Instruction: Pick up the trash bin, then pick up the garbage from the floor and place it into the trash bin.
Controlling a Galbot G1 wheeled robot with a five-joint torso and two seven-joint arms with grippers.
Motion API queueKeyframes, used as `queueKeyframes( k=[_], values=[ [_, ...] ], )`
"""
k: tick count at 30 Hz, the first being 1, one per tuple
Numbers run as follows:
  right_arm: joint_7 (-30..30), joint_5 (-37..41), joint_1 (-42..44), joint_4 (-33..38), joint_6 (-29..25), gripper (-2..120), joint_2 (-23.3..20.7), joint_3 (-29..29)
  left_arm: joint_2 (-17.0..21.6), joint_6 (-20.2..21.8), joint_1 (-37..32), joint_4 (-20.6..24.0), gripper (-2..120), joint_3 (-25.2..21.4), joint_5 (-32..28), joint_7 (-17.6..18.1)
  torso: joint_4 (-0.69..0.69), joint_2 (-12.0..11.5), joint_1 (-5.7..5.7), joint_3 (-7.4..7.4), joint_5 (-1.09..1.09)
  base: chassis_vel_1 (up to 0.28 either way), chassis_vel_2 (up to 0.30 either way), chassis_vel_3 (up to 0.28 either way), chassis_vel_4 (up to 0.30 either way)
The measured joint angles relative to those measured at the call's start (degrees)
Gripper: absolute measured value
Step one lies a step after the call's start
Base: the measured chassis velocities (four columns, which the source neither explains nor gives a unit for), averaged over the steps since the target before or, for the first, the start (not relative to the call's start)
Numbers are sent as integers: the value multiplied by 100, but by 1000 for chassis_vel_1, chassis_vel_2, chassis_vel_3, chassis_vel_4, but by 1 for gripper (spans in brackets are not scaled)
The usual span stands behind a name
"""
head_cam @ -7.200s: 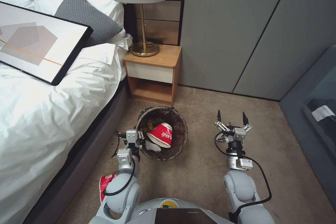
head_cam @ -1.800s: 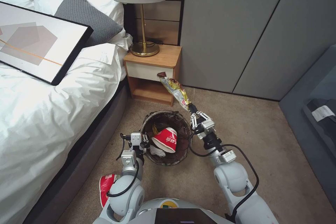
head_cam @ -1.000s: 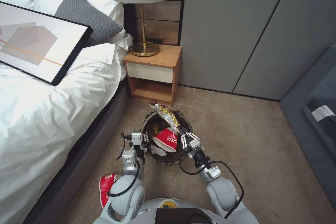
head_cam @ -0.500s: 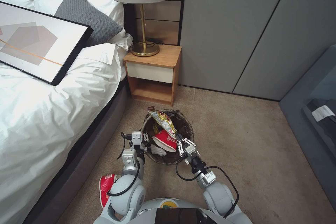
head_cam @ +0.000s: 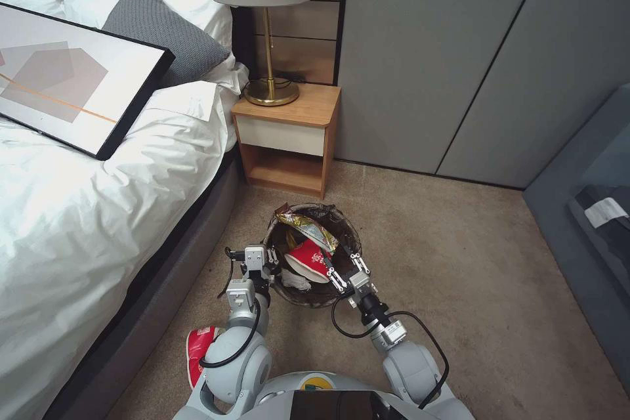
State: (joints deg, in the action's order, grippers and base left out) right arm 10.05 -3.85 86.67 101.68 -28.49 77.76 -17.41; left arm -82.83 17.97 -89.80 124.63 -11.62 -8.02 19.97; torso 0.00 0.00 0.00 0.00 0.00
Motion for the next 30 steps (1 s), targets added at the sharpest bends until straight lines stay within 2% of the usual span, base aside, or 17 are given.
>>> queueKeyframes(
  k=[3,4,7,8,12,24,28,30],
  values=[
    [-1,13,0,35,3,69,-4,-17,-4,1,0,2,3,-16,-3,1,0,0,0,0,0,0,0,0,0],
    [-1,13,0,35,3,69,-4,-17,-4,1,0,2,3,-16,-3,1,0,0,0,0,0,0,0,0,0],
    [-3,31,18,85,5,85,-11,-43,-11,3,4,2,3,-17,-6,1,0,0,0,0,0,0,0,0,0],
    [-3,31,18,85,5,85,-11,-43,-11,3,4,2,3,-17,-6,1,0,0,0,0,0,0,0,0,0],
    [-1,34,69,160,5,98,-39,-66,-16,6,7,-9,3,-23,-6,1,0,0,0,0,0,0,0,0,0],
    [-8,4,156,374,4,100,-73,-97,-2,13,1,-20,3,2,-6,5,0,0,0,0,0,0,0,0,0],
    [-225,-154,162,580,-37,100,-29,-230,14,13,-6,-27,3,-8,-8,6,0,0,0,0,0,0,0,0,0],
    [-567,-352,194,831,-79,100,56,-364,21,13,-11,-40,3,-13,-8,6,1,0,0,0,0,0,0,0,0]
  ],
)
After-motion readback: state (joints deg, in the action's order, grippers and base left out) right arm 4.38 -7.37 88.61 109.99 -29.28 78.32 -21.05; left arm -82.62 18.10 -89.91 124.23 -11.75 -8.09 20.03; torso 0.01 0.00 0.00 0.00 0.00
